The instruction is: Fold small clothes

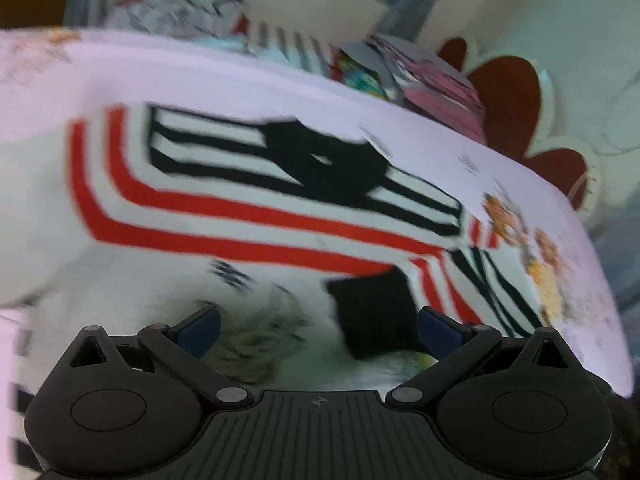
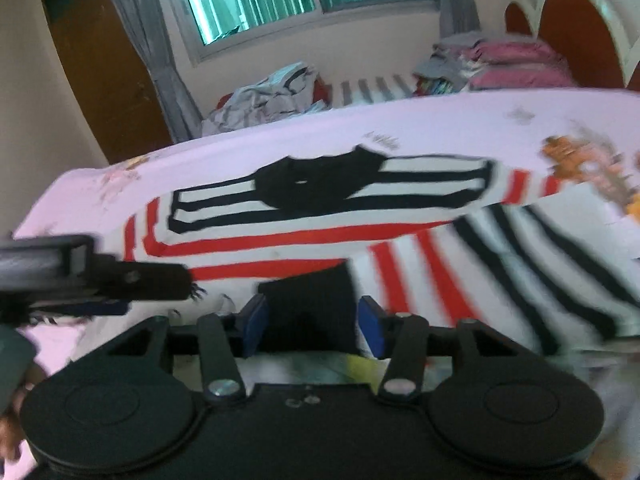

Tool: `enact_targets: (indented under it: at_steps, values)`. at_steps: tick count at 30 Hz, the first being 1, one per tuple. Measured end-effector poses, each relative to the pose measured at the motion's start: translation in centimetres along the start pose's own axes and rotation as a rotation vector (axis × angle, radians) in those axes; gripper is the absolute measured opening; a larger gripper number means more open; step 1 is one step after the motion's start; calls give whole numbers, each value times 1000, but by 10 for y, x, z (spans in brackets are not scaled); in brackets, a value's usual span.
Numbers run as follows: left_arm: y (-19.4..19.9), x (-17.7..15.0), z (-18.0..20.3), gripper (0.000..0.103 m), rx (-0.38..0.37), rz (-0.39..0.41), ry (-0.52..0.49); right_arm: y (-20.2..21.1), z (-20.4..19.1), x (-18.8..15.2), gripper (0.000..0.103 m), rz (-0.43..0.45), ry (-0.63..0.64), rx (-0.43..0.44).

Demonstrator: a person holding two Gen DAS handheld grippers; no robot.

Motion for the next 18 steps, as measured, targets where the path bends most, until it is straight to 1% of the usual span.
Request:
enact_targets:
  at_steps: [1, 3, 5, 6, 7, 10, 11, 13, 14, 15, 16, 18]
  values:
    - [-5, -1, 8, 103, -24, -10, -3, 17, 4, -6, 56, 6, 18, -46]
    - [-11, -7, 25, 102, -59, -21, -5, 28, 18, -16, 58, 9, 9, -111]
    - [-20, -10, 37, 80, -89, -38, -13, 46, 40, -25, 58, 14, -26, -170]
    - [-26, -14, 44, 61, -103, -66, -17, 55, 52, -29, 58, 16, -46, -202]
    - [-30, -17, 48, 54, -116, -88, -12, 59, 61, -33, 58, 21, -67, -226]
    - [-37, -21, 56, 54, -95, -73, -19, 70, 85, -42, 58, 32, -125, -277]
    - [-37, -20, 57, 52, -94, -66, -18, 72, 94, -45, 58, 36, -145, -290]
    - [-39, -19, 61, 9, -110, -61, -16, 70, 104, -48, 59, 40, -174, -317]
    - [-40, -19, 62, 10, -135, -65, -5, 67, 107, -48, 60, 42, -184, -321]
    - [-40, -18, 62, 10, -136, -57, 0, 65, 110, -47, 60, 43, -195, -320]
    - [-39, -17, 62, 10, -137, -42, -3, 62, 113, -46, 60, 45, -207, -318]
    - [-30, -12, 60, 9, -163, -6, 18, 59, 117, -45, 60, 46, -221, -316]
Point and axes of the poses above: each gripper's, at about its wrist camera, not at the fingertips, and y roughly against the way its jaws point, z to its right, x to its top, the point moved 9 cm from there along -y, roughly the way its jaws point, and after that the axes turned 15 degrees about x, right-handed, at the moved point
